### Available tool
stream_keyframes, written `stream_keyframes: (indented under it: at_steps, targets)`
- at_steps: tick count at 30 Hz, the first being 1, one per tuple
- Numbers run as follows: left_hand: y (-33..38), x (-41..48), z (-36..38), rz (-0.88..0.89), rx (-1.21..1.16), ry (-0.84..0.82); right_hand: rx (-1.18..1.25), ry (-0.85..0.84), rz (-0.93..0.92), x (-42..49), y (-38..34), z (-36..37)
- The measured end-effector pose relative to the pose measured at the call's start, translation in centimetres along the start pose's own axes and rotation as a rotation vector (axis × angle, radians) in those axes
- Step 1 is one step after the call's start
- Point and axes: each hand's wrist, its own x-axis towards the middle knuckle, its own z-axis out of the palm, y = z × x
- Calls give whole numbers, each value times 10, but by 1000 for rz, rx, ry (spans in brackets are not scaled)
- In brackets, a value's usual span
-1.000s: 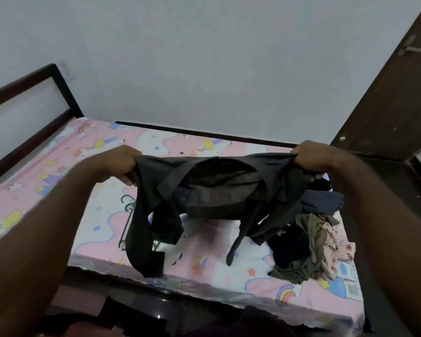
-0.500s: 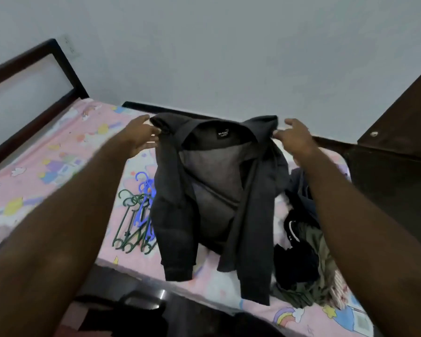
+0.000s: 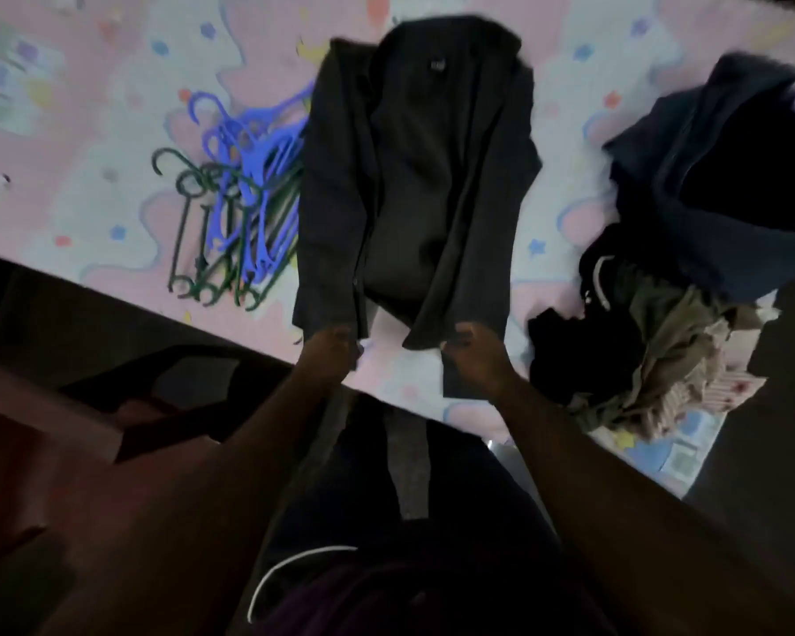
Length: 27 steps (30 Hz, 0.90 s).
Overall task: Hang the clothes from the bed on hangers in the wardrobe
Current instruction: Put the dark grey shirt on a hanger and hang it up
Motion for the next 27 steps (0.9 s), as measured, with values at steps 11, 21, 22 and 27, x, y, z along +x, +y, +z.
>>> stream_keyframes:
  at_steps: [11, 21, 22, 27]
  targets:
    - [-48, 121, 43, 79, 355, 283, -385, 194, -78, 82, 56, 57]
    - [-54, 157, 11, 180, 546, 270, -249, 213, 42, 96, 72, 48]
    - [-56, 159, 5, 173, 468, 288, -239, 207, 58, 95, 71, 50]
    - [-65, 162, -53, 191, 65, 581, -357, 225, 16, 90, 76, 62]
